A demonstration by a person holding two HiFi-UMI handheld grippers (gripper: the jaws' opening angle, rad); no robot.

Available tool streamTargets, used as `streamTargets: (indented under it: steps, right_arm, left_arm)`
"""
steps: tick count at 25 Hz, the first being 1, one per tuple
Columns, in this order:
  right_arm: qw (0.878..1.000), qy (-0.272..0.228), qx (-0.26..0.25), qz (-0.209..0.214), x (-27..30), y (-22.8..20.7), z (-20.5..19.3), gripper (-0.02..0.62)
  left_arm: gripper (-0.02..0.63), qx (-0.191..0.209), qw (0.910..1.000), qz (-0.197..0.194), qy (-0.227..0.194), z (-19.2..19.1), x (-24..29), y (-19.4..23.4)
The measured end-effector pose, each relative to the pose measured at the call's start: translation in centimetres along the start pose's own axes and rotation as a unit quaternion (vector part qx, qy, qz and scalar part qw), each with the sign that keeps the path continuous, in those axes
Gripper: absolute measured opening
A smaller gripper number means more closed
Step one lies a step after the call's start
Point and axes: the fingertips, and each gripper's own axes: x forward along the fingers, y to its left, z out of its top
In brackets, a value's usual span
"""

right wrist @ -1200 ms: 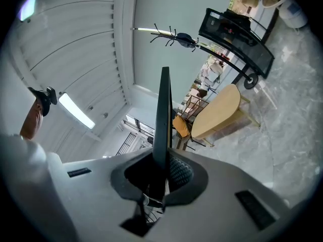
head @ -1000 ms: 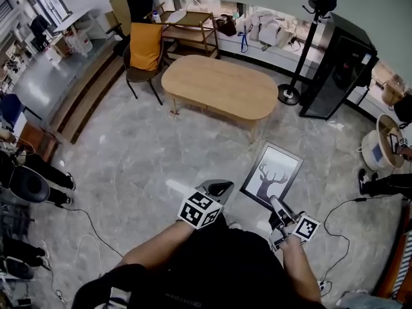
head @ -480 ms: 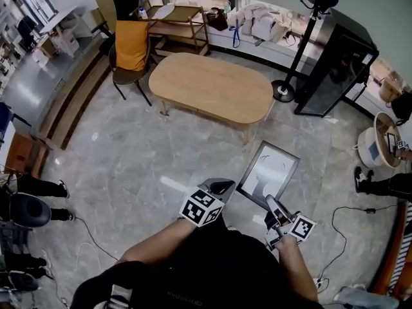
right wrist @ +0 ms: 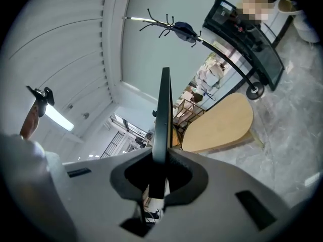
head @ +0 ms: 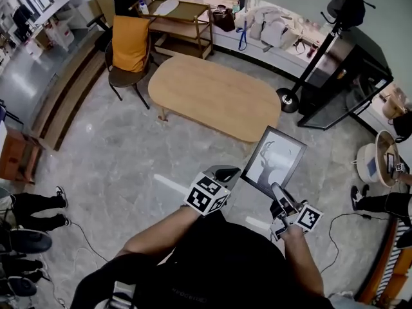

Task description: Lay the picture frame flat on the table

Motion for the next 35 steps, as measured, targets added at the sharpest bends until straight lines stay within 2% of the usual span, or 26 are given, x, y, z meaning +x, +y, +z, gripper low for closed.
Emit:
streamTargets:
  steps: [6,9,15,19,24,27,32,35]
  right_arm:
    - [1.0,0.025,0.004,0.005,8.5,-0.7,2.3,0.032]
    - [0.999,0.04,0.023,0.006,11.9,-0.8,2.0,0.032]
    - [0.996,0.077,0.025,0.023,18.1,-1.2,3.4,0.032]
    - [0.994,0.097,0.024,0.035,21.9,-1.8,5.2,0.032]
    - [0.992,0.114,0.023,0.046,26.2,-3.9,8.1,0.032]
    - [0.991,0.12,0.022,0.053,28.5,-5.3,10.8,0.032]
    - [0.988,0.141,0.016,0.057,31.5,-8.5,15.6,0.032]
    - [0.987,0.156,0.002,0.036,32.8,-12.2,18.0,0.032]
  left_arm:
    - [0.0,-0.018,0.9994,0.028,0.002,1.4,-0.7,8.2]
    - [0.0,-0.029,0.9986,0.044,0.006,1.2,-1.6,10.8]
    - [0.0,-0.053,0.995,0.084,0.01,1.7,-2.1,16.0]
    - [0.0,-0.066,0.9921,0.106,-0.01,3.9,-2.1,19.0]
    - [0.0,-0.069,0.9877,0.14,-0.001,5.6,-1.0,23.0]
    - [0.0,-0.072,0.9851,0.156,-0.012,8.1,0.5,25.4]
    - [0.0,-0.089,0.983,0.158,-0.027,13.0,4.3,28.2]
    - [0.0,-0.102,0.9813,0.161,-0.027,14.5,7.1,29.7]
